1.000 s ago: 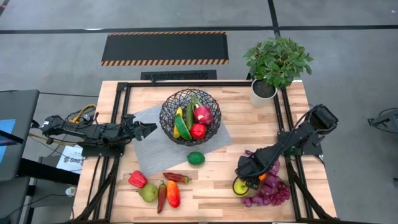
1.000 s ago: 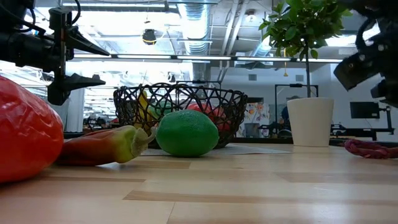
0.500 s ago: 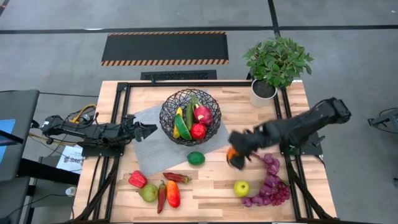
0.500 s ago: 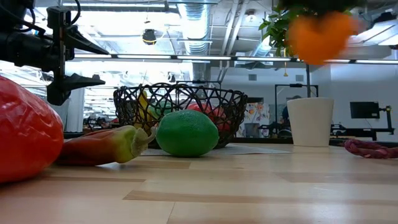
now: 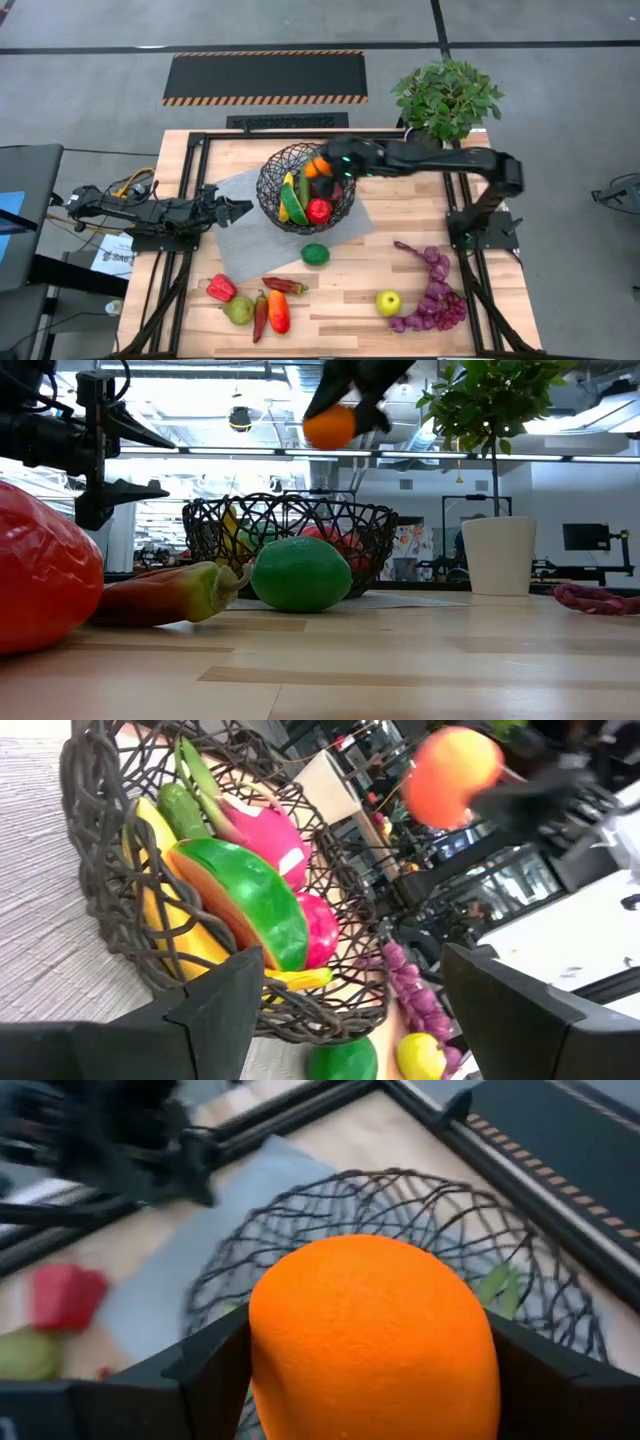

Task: Build produce basket
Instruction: Put the orange into the wired basket

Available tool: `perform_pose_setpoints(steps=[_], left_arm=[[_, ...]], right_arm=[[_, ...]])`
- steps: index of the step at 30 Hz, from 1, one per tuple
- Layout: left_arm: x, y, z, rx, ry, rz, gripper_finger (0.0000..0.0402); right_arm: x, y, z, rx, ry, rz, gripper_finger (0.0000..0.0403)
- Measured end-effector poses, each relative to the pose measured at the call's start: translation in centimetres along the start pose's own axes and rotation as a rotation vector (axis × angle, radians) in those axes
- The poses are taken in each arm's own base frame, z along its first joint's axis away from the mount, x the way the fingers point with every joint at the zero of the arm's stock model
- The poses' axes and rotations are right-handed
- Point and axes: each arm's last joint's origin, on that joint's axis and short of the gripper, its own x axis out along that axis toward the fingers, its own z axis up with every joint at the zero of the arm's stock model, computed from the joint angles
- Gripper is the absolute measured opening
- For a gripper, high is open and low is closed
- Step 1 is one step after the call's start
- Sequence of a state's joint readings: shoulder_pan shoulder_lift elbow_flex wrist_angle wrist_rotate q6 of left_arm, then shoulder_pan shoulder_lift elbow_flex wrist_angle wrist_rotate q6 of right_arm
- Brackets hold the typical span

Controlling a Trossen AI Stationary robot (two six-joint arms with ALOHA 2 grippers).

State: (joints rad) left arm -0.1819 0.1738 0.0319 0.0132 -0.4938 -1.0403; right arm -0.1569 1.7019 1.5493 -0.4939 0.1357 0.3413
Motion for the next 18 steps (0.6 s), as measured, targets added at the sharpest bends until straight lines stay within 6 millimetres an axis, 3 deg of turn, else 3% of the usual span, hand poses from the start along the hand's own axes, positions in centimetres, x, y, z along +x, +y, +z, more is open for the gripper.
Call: perform_pose_setpoints(steps=[4,10,18], left_arm=[[0.0,0.0,-0.1,0.002,0.009,0.000,0.0289],[0.0,0.0,-0.1,0.003,0.012,0.002,0.0289],[0.1,0.0,-0.1,0.033,0.015,0.001,0.0289]], right_arm=[[3.9,-1.3,1.6,0.001,-0.006,-0.041,0.0328],[9.1,-3.1,1.8,0.017,0.059,-0.101,0.0329],[12.5,-3.9,1.6,0.021,0.185,-0.138,0.0364]])
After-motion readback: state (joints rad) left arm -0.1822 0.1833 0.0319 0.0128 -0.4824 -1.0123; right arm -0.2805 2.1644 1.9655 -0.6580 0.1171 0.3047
